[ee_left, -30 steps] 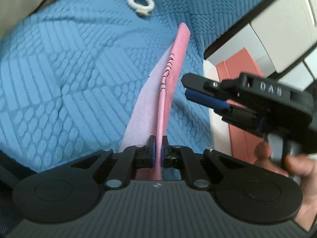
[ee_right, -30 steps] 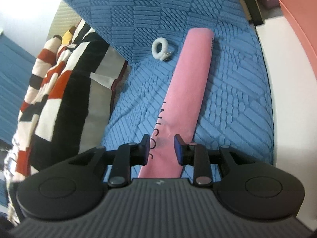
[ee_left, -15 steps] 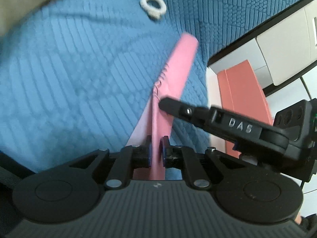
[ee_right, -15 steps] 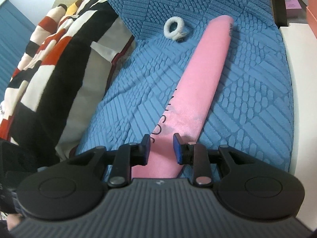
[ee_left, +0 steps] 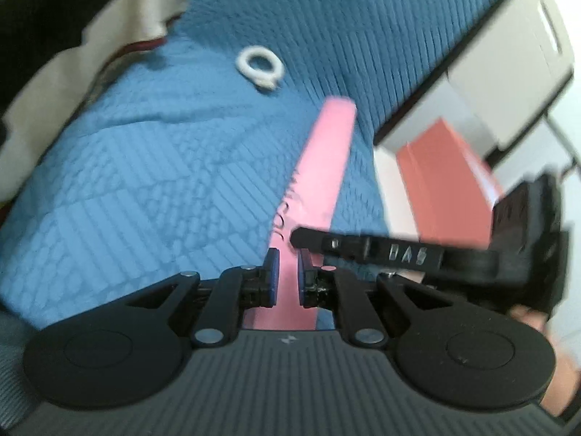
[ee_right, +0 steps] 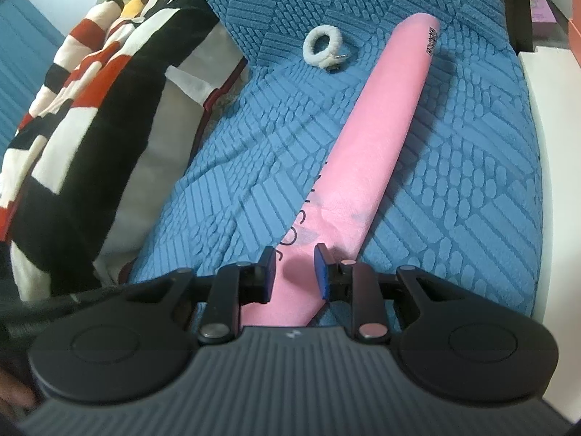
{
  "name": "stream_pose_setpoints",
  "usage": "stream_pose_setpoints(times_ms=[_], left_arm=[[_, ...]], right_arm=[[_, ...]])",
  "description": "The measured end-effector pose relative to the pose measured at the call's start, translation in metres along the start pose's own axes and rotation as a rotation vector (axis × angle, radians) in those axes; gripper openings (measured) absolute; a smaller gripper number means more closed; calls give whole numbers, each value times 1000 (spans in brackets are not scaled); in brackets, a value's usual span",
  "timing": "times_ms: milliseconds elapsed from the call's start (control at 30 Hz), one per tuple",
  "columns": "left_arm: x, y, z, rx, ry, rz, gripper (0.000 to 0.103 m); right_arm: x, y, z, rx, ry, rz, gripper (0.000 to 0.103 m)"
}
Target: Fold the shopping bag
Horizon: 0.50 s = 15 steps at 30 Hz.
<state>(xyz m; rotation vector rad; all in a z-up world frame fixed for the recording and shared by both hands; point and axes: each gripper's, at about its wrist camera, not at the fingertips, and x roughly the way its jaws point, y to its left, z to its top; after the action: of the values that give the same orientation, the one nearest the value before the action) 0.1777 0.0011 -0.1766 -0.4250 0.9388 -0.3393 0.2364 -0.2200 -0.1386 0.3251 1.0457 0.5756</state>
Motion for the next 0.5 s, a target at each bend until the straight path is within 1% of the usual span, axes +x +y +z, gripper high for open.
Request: stream_pose_setpoints(times_ms=[67,167,300,367,400,467,500], left_arm=[[14,-8,-1,54,20,34,10],[30,-12,-3,86,49,59,10],[31,-7,-3,75,46,48,10],[31,-2,-2,58,46,32,10],[31,0,-2,48,47,25,10],[31,2,0,31,51,14,10],[31,3,0,27,52,9,10]], right_arm=[[-1,-2,1,16,-4,-5,25],[-3,-4,2,27,-16,-21,25],[-7,-10,9,41,-50,-46,27],[-9,-11,17,39,-79,-85,28],[-10,-13,21,42,-94,-102,30],[-13,-19,29,65,-132,-128,54],[-13,-23,33,82,-152,-136,57]])
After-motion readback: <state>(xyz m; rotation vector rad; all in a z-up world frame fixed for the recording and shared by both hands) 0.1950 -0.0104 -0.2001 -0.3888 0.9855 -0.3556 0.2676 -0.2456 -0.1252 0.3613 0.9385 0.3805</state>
